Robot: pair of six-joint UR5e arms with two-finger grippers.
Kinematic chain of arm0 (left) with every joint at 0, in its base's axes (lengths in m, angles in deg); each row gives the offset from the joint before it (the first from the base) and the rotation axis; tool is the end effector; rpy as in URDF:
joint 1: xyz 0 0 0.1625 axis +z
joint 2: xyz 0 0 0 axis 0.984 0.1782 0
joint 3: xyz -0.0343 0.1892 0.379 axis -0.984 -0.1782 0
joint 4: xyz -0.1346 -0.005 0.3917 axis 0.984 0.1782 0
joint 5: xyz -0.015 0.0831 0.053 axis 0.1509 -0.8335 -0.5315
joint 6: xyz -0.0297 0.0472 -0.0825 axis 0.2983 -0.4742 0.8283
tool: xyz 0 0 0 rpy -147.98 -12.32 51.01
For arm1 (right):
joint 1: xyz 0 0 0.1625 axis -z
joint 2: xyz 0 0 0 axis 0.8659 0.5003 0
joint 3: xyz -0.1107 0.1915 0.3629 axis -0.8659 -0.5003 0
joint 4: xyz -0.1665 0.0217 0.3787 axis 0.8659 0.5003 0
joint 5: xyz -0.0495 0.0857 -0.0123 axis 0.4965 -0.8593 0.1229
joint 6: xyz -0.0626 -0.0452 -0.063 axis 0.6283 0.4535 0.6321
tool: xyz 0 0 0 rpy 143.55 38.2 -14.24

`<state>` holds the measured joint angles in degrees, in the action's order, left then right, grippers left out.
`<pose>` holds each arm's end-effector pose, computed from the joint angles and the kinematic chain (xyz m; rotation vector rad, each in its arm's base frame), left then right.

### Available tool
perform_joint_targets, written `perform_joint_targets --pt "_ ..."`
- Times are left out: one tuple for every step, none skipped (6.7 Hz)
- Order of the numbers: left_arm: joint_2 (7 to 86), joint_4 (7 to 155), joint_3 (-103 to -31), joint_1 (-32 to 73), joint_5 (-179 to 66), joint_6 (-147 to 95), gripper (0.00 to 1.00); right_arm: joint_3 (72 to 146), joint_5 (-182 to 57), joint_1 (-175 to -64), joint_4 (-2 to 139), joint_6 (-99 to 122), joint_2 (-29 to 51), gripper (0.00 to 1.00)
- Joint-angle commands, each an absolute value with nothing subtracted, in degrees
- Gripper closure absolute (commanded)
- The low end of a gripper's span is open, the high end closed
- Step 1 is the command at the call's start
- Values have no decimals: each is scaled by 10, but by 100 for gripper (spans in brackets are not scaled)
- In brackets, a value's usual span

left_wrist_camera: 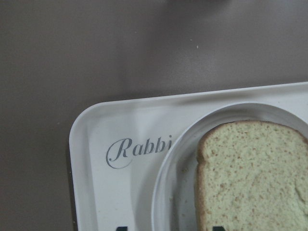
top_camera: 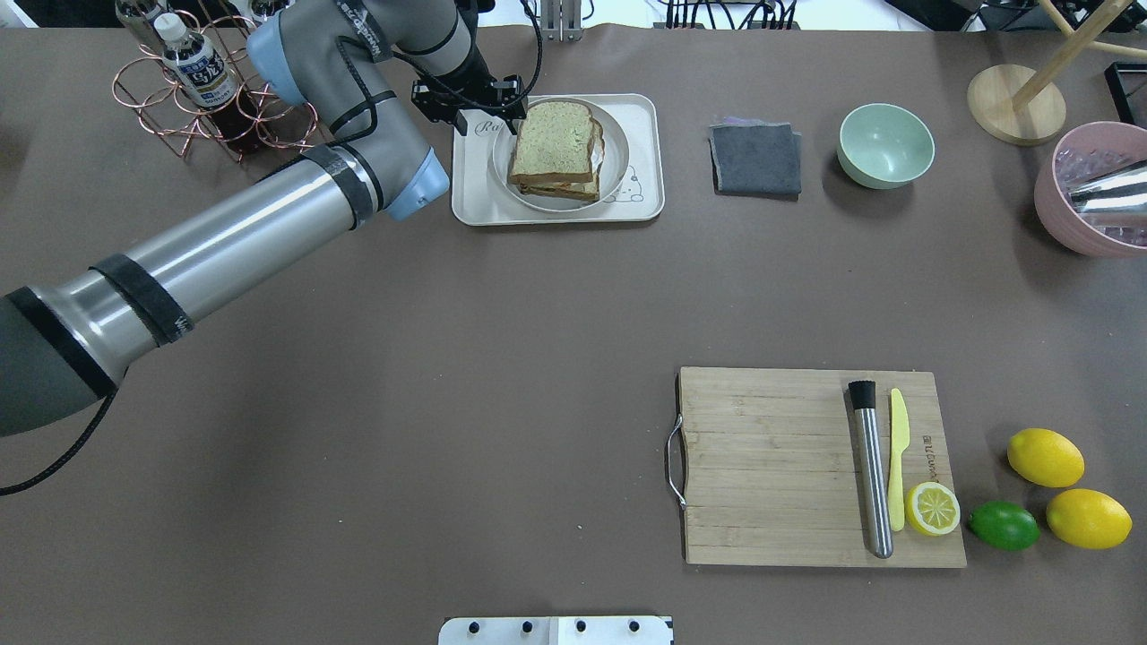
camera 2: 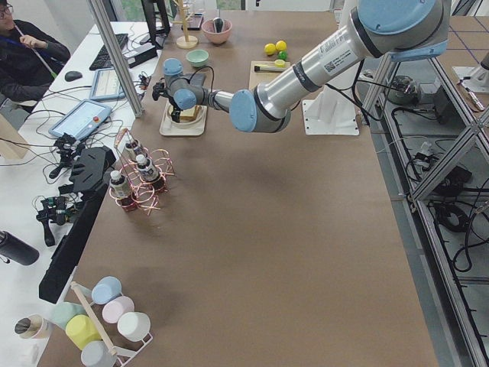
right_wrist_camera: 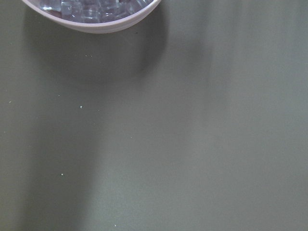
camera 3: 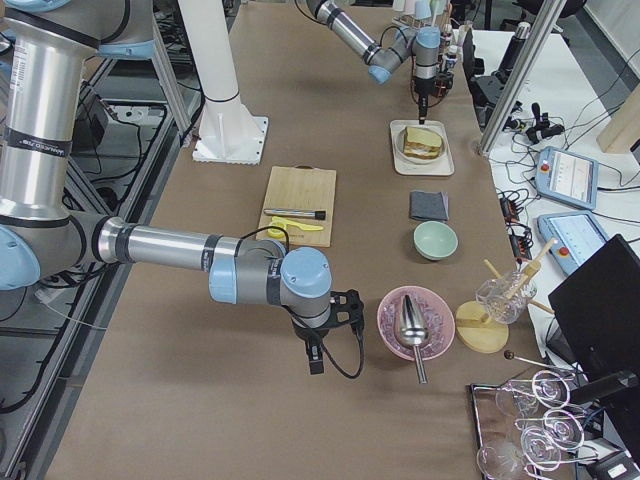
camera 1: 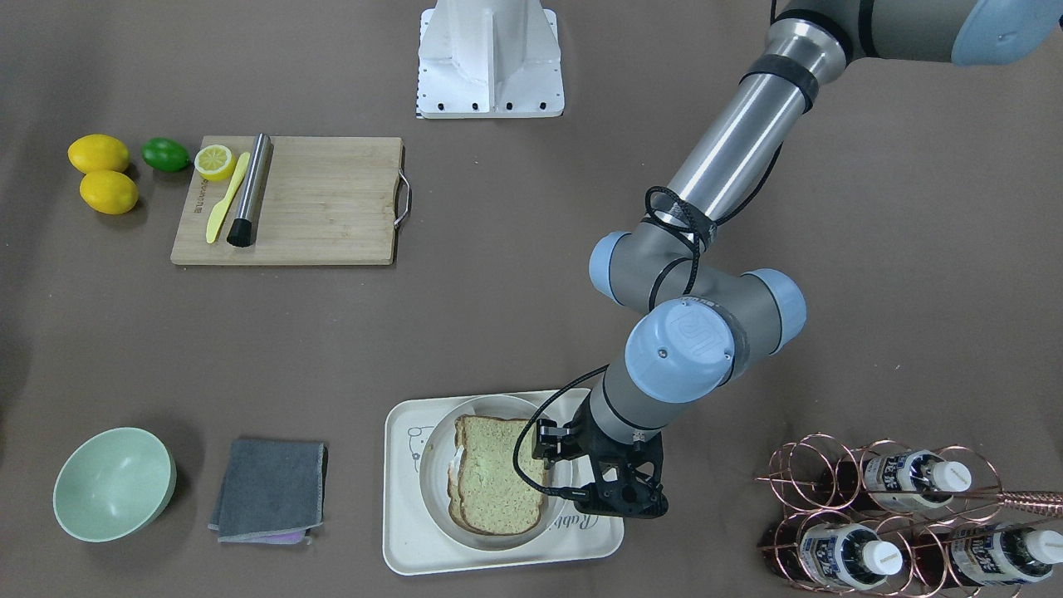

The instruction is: Make sandwich and place on tray

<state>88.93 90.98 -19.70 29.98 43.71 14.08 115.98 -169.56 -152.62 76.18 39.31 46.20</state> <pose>0.5072 -0.7248 0.2290 0.2131 0.9926 0.0159 0.0868 -0.3788 0.6836 0.0962 -0.6921 -0.1504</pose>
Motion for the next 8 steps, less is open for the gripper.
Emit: perform_joint_targets --pt "755 782 -451 289 442 140 2 1152 -1697 -1526 762 393 463 0" --pt "662 743 -589 289 442 139 2 1149 -1698 -1526 763 393 463 0" --pt "560 716 -717 289 441 139 2 1145 -1699 -1526 762 390 463 0" --pt "447 713 -826 288 439 137 2 1133 -1699 -1526 762 390 460 0" --pt "379 713 -883 282 438 127 2 1131 -1698 -1526 762 391 461 0" --pt "315 714 -908 249 441 67 2 1131 -1698 -1526 762 391 462 0" --pt "255 714 -916 190 445 -40 2 1132 -1699 -1526 762 390 462 0" --pt "197 714 -906 131 477 -142 2 1135 -1701 -1526 762 389 460 0"
